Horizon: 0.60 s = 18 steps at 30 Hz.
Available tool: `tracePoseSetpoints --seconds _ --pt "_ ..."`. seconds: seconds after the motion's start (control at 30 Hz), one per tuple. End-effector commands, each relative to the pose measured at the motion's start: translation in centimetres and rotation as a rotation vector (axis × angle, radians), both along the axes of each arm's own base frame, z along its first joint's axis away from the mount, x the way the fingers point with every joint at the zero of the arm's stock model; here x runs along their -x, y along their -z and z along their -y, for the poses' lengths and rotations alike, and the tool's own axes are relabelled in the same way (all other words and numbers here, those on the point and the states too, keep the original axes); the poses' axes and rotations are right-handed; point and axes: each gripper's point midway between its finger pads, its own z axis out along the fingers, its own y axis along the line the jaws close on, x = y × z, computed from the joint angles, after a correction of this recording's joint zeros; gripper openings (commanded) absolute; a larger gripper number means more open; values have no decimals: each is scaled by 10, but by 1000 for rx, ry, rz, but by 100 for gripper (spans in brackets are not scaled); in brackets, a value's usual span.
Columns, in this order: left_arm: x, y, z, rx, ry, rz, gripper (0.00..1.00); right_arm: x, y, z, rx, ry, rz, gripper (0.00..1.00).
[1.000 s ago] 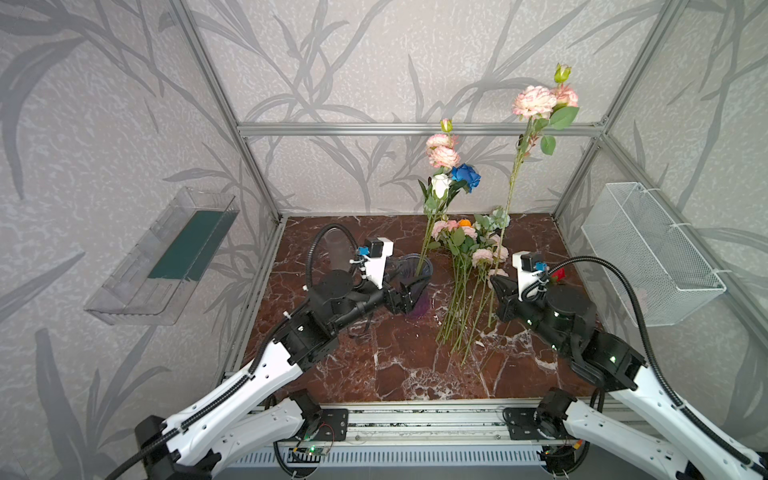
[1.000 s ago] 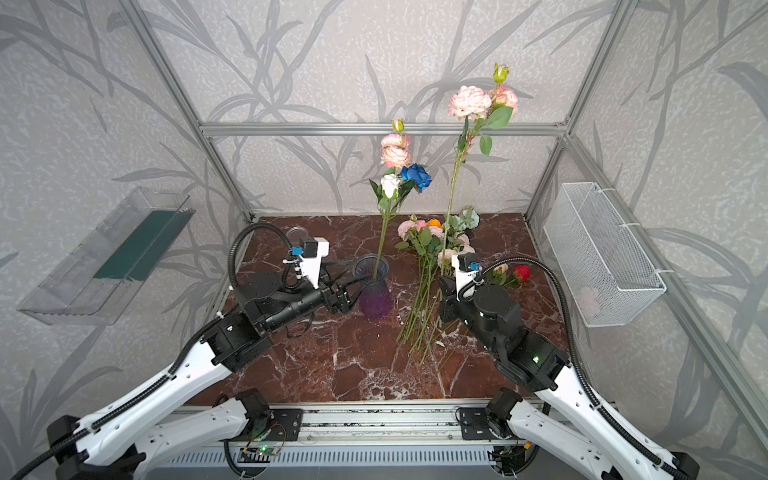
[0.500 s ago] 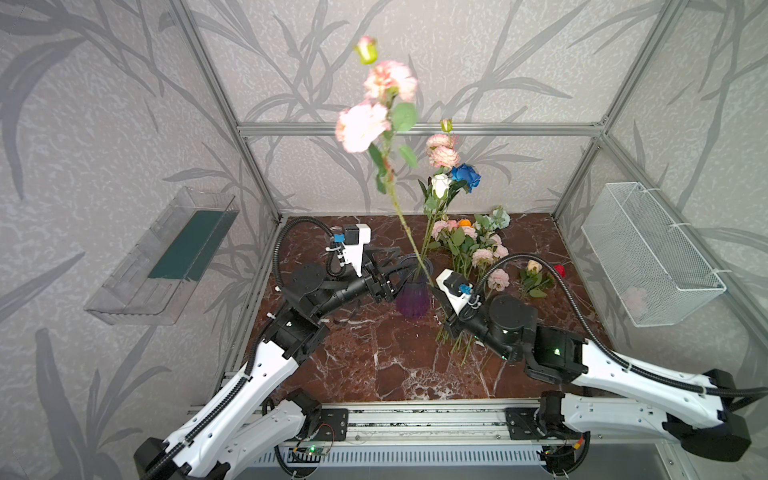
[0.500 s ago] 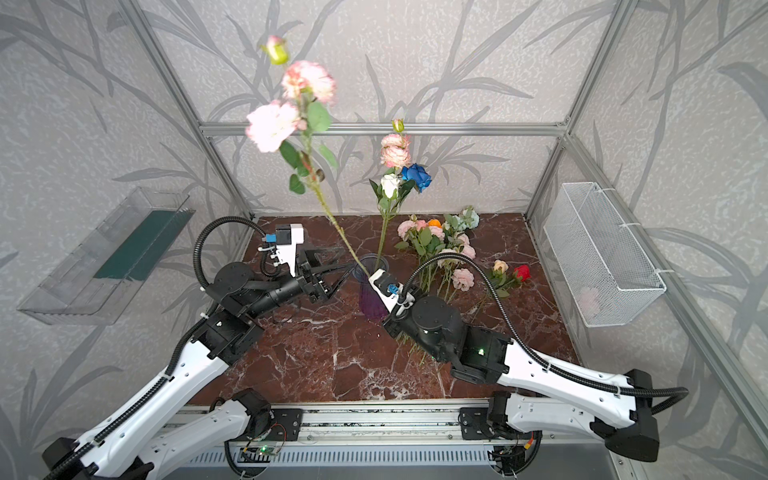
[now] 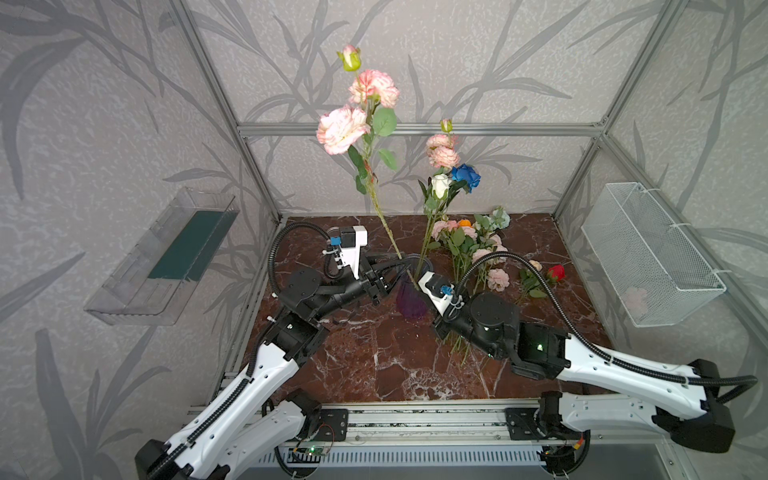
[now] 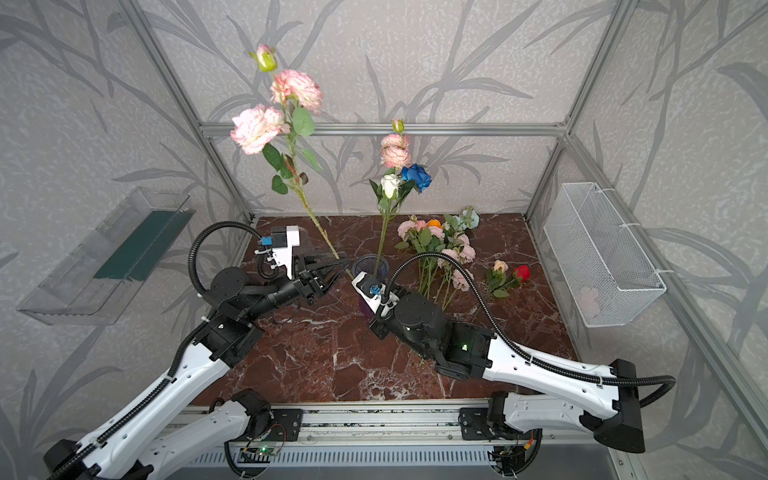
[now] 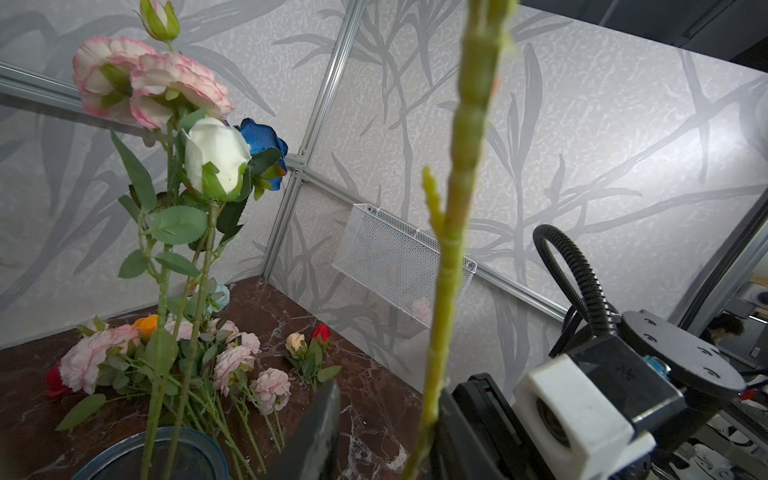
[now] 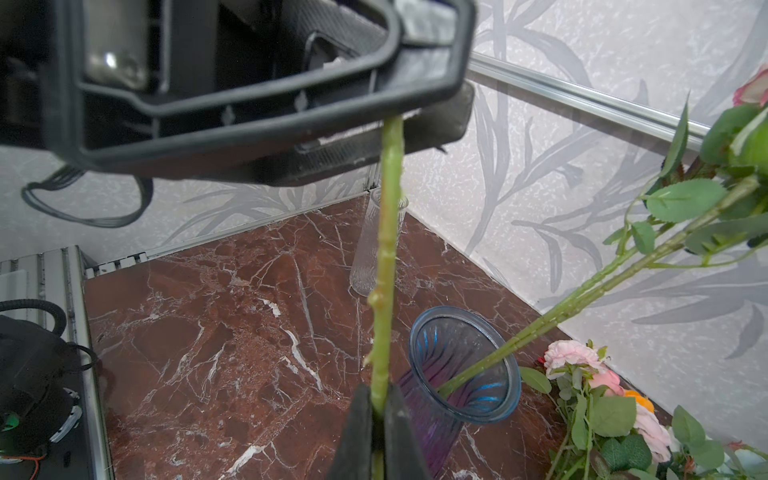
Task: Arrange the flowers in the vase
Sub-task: 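Carry the pink rose over the purple vase and lower its stem in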
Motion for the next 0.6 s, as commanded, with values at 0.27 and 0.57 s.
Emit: tracePoseSetpoints --seconds 0.27,0.57 --pt "-6 -6 -10 27 -68 47 0 7 -16 -7 -79 -33 -42 23" --pt "-41 -38 -33 -124 -348 113 0 -3 -35 68 -143 185 31 47"
